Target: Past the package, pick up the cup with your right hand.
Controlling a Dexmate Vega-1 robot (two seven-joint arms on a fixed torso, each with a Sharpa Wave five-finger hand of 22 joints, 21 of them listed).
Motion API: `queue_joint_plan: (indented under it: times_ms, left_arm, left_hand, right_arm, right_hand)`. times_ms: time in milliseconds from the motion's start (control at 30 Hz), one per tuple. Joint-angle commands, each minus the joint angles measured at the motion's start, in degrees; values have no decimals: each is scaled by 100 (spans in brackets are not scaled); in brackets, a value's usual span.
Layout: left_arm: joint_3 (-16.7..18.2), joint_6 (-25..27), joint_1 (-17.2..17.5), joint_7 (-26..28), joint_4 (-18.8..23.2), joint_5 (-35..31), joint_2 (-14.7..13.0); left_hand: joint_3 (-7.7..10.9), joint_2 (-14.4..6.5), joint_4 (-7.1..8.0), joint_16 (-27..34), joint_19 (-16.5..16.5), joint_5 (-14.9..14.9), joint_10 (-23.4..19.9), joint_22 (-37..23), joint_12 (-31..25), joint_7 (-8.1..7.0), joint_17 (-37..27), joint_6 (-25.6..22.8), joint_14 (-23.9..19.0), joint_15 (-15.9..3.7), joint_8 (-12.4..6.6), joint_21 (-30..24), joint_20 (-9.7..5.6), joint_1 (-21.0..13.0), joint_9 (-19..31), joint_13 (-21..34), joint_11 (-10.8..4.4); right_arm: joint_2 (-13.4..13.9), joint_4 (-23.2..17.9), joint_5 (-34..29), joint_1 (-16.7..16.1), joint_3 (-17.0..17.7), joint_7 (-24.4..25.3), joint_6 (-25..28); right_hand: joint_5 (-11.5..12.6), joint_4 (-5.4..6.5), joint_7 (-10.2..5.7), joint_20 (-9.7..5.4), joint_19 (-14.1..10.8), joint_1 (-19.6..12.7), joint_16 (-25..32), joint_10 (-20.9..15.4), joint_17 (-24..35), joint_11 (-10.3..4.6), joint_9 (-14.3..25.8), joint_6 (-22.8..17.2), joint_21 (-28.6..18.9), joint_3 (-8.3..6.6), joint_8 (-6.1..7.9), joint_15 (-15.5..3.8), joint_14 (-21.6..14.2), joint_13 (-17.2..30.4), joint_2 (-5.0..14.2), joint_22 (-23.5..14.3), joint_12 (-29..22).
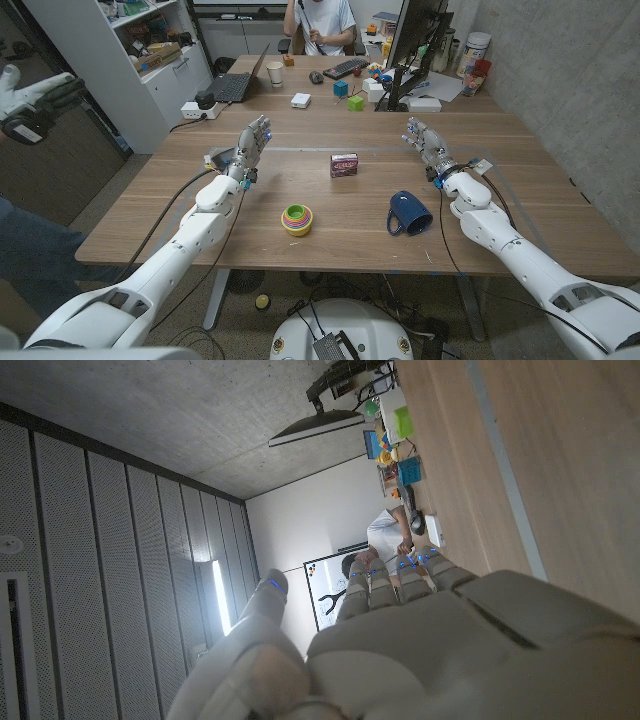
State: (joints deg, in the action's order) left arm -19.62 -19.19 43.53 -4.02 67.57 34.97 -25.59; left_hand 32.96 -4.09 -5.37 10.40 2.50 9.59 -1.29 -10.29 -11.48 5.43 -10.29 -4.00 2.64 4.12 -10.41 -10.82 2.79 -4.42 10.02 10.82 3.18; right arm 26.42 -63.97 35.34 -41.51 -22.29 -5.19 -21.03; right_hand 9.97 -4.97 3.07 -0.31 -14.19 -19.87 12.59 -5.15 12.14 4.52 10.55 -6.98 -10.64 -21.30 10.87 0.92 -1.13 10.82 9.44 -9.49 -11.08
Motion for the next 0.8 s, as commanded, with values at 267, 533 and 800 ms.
queue_joint_plan:
  times_ms: [267,533,800]
  left_arm:
    - [626,71,8,-248,-168,-513,402]
    - [748,194,181,-278,55,-557,381]
    - [825,277,303,-390,208,-518,340]
  left_hand:
    - [33,-40,2,27,47,25,4,-8,-32,48,-14,-15,-12,49,-27,-42,22,-23,20,24,37]
    - [33,-43,-3,28,48,25,-1,-8,-35,42,-14,-14,-12,53,-26,-45,28,-23,20,24,18]
    - [34,-46,-6,28,49,26,3,-8,-34,40,-13,-15,-12,56,-26,-47,28,-24,20,24,18]
  right_arm:
    - [-119,598,-190,420,-100,-228,-246]
    - [172,-155,-252,49,-22,90,-46]
    - [676,-1447,-364,-632,188,730,362]
  right_hand:
    - [24,2,-12,5,-39,-56,31,-50,31,-2,27,-49,-41,-30,27,25,-37,16,-11,-31,-27]
    - [24,2,-18,7,-35,-56,29,-55,32,-1,27,-46,-40,-27,26,20,-37,16,-12,-31,-29]
    - [25,0,-12,83,-59,-60,39,-58,31,-12,27,-48,-49,-27,26,14,-67,17,-10,-31,-29]
